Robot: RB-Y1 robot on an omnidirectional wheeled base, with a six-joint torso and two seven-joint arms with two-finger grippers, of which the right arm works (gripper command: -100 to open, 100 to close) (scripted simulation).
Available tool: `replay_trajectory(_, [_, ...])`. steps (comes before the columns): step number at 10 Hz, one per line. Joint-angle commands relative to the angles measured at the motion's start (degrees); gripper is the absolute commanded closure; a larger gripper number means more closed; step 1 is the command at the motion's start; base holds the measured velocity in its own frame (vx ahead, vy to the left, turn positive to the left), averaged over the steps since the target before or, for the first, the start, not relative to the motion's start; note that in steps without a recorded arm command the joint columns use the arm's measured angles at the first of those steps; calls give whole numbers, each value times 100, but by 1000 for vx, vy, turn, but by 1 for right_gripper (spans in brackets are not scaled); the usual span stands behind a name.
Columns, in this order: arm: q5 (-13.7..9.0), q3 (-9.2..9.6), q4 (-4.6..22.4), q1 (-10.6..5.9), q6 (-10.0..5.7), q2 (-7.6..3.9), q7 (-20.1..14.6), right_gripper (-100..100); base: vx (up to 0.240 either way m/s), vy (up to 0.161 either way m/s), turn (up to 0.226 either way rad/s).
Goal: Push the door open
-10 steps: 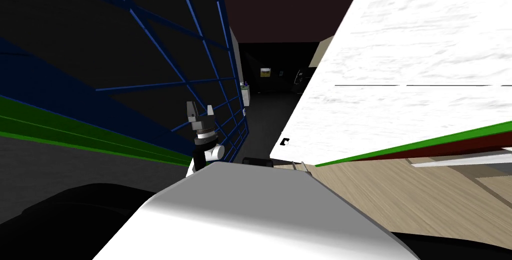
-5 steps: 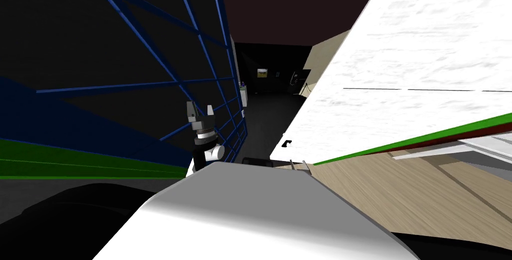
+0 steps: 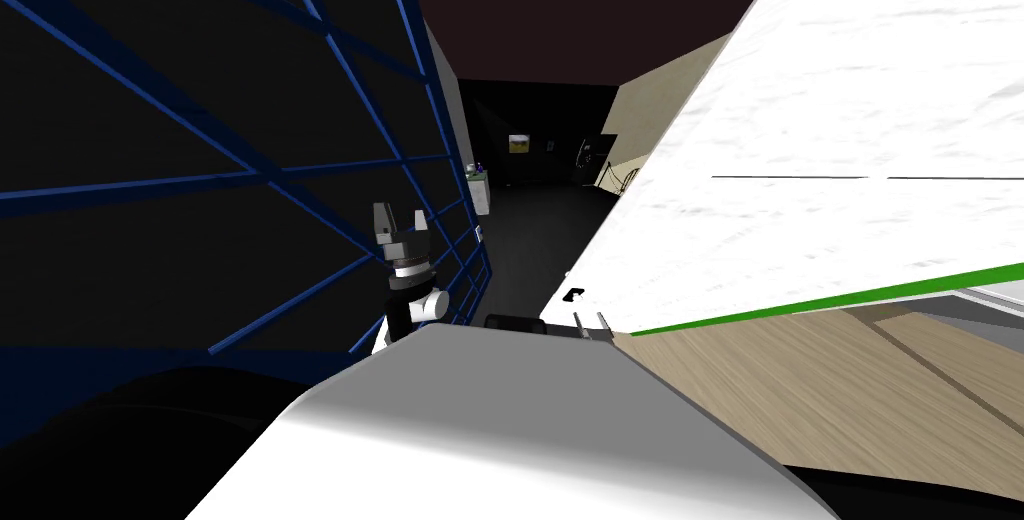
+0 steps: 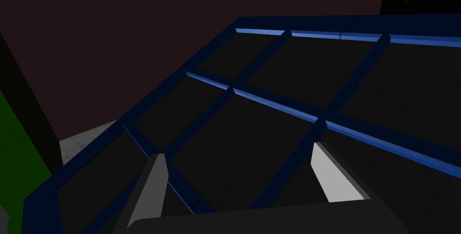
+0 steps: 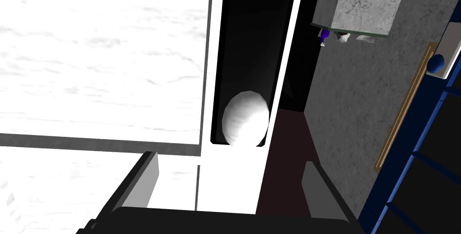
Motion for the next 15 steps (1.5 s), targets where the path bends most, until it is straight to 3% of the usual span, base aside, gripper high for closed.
replay_trajectory(1, [43, 97, -61, -68, 124, 169, 2, -100, 191, 27, -74])
replay_trajectory(2, [37, 70, -93, -11, 85, 126, -8, -100, 85, 10, -10])
replay_trajectory(3, [37, 70, -93, -11, 85, 126, -8, 100, -11, 2, 11])
replay_trajectory(8, [37, 70, -93, -11, 85, 126, -8, 100, -18, -3, 0])
replay_trajectory(9, [6, 123, -95, -23, 123, -52, -2, -100, -12, 5, -160])
replay_trajectory(11, [-55, 229, -100, -49, 197, -154, 11, -100, -31, 39, -238])
replay_trajectory(12, [-87, 286, -102, -62, 236, -103, 18, -100, -37, 62, -294])
replay_trajectory(14, [-136, 372, -106, -83, 296, 138, 29, -100, -30, 67, -223])
replay_trajectory(15, [-130, 337, -53, -66, 227, 66, 61, -100, -13, 36, -24])
